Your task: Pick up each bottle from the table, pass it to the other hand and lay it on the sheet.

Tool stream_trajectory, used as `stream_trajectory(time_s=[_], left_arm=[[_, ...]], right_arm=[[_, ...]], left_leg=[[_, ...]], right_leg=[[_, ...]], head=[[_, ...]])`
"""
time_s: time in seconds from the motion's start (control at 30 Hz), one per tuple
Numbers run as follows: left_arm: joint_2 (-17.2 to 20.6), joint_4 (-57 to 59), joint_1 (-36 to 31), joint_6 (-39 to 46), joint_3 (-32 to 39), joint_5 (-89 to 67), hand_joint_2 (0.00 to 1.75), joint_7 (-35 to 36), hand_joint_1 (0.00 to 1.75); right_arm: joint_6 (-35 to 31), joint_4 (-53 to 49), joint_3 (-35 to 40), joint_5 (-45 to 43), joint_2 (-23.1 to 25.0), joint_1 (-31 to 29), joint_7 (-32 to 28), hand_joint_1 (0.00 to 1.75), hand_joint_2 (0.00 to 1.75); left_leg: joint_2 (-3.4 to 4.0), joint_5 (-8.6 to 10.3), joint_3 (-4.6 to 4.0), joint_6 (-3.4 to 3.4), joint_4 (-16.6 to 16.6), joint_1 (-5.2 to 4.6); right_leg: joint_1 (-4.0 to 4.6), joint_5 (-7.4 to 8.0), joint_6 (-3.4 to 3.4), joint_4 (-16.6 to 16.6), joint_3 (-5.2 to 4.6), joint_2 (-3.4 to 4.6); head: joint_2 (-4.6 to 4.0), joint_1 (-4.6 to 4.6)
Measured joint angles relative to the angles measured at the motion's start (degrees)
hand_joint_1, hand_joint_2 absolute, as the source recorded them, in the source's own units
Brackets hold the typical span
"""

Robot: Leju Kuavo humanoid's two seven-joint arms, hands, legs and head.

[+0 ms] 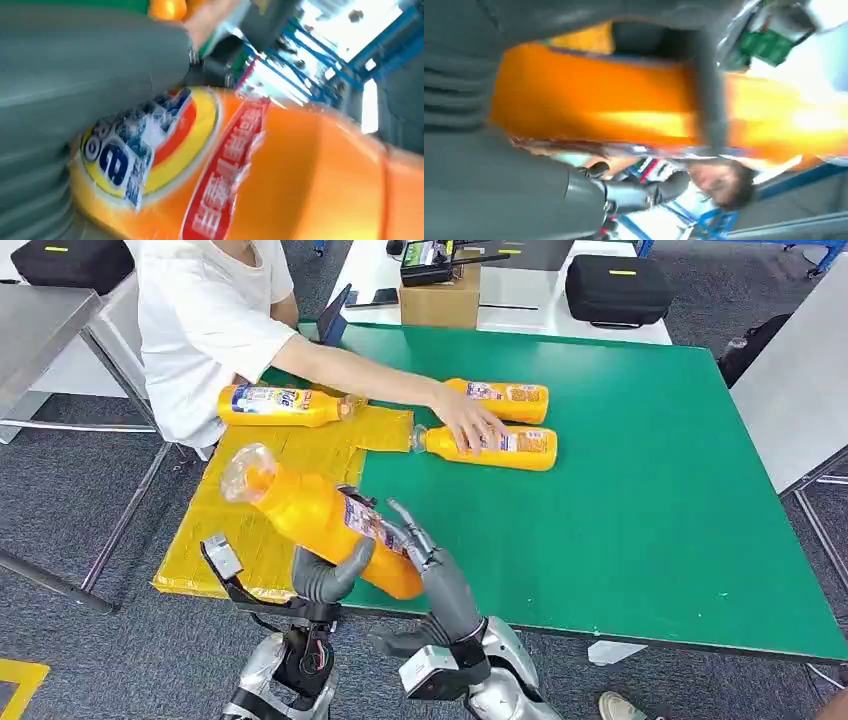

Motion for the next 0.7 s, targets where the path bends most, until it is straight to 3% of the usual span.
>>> stream_trajectory(time_s=[0.2, 0.33, 0.57, 0.7], left_arm=[[-0.26, 0.72, -0.53, 2.87, 1.02, -2.61, 1.75, -0.52, 1.75], [0.17, 4.18, -4.18, 21.44, 2.74, -22.46, 1.75, -4.43, 1.75], [3.26, 16.49, -12.33, 36.78, 9.09, -45.27, 1.75, -9.40, 1.75], [6.28, 26.56, -17.83, 48.32, 9.40, -70.89, 1.75, -3.19, 1.75]], right_arm=[[-2.65, -2.35, 0.61, 0.71, 0.04, 0.56, -1.76, 0.00, 0.00], [-8.35, -7.22, 2.03, 2.56, 0.02, 0.68, -2.80, 0.00, 0.00], [-8.85, -12.85, 5.42, 0.86, -0.07, -1.43, -2.38, 0.00, 0.00], [-6.69, -12.85, 5.68, -2.16, -0.11, -2.35, -4.26, 0.00, 0.00]], left_leg=[[-0.01, 0.01, -0.04, -0.01, 0.00, 0.01], [-0.07, 0.01, -0.05, 0.00, 0.00, 0.00], [-0.06, 0.10, -0.03, -0.02, 0.00, 0.03], [-0.05, 0.10, -0.03, -0.02, 0.00, 0.02]], right_leg=[[0.00, -0.01, 0.00, 0.01, -0.01, -0.02], [0.00, 0.00, 0.00, 0.01, 0.01, -0.03], [0.02, 0.02, -0.01, 0.08, 0.00, -0.03], [0.01, 0.02, -0.01, 0.09, 0.01, -0.03]], head=[[0.00, 0.07], [0.00, 0.07], [0.00, 0.04], [0.00, 0.07]])
